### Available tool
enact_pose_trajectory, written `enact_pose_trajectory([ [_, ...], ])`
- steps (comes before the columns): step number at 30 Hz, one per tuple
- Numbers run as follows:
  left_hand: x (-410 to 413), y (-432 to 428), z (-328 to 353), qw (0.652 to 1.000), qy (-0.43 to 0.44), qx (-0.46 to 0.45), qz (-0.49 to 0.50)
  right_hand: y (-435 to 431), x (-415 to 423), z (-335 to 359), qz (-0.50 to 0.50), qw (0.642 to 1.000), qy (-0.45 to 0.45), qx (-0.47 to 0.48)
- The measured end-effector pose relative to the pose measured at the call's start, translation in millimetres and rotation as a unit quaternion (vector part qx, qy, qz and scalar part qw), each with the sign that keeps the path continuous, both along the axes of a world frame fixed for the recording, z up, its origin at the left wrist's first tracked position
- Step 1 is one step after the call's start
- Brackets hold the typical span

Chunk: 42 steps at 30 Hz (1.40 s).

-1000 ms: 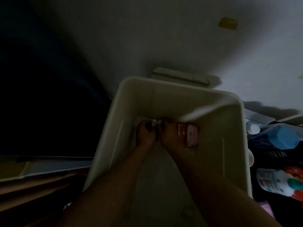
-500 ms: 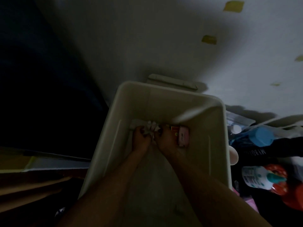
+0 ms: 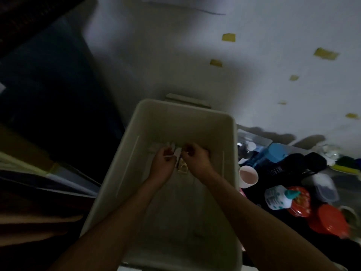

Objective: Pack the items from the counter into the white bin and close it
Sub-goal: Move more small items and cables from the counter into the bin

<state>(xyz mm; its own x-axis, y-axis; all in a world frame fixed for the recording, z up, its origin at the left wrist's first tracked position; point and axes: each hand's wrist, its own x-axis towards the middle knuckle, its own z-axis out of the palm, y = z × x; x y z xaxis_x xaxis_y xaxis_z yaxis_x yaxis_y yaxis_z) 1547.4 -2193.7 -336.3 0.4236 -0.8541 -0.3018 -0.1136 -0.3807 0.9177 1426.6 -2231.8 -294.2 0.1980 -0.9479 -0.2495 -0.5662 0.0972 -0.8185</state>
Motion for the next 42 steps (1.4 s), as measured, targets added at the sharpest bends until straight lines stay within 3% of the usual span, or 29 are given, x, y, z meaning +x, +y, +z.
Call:
enact_pose_trajectory([
  [5, -35, 15, 48, 0.996, 0.014, -0.092, 0.000, 11, -43, 46, 0.025, 0.995, -0.091, -0.044],
  [12, -102, 9, 112, 0.987, 0.021, -0.158, -0.013, 14, -119, 99, 0.035, 0.985, -0.137, -0.099],
  [23, -239, 30, 132, 0.976, 0.021, -0.191, -0.098, 34, -258, 80, -0.048, 0.979, -0.173, -0.097],
  [31, -302, 78, 75, 0.983, 0.030, -0.123, -0.133, 71, -323, 8, -0.027, 0.989, -0.145, -0.025],
  [38, -310, 120, 11, 0.996, 0.019, -0.002, -0.088, 101, -334, -56, -0.007, 0.990, -0.131, 0.058],
  [42, -305, 134, -20, 0.997, 0.017, 0.052, -0.059, 106, -331, -79, 0.004, 0.995, -0.063, 0.073],
])
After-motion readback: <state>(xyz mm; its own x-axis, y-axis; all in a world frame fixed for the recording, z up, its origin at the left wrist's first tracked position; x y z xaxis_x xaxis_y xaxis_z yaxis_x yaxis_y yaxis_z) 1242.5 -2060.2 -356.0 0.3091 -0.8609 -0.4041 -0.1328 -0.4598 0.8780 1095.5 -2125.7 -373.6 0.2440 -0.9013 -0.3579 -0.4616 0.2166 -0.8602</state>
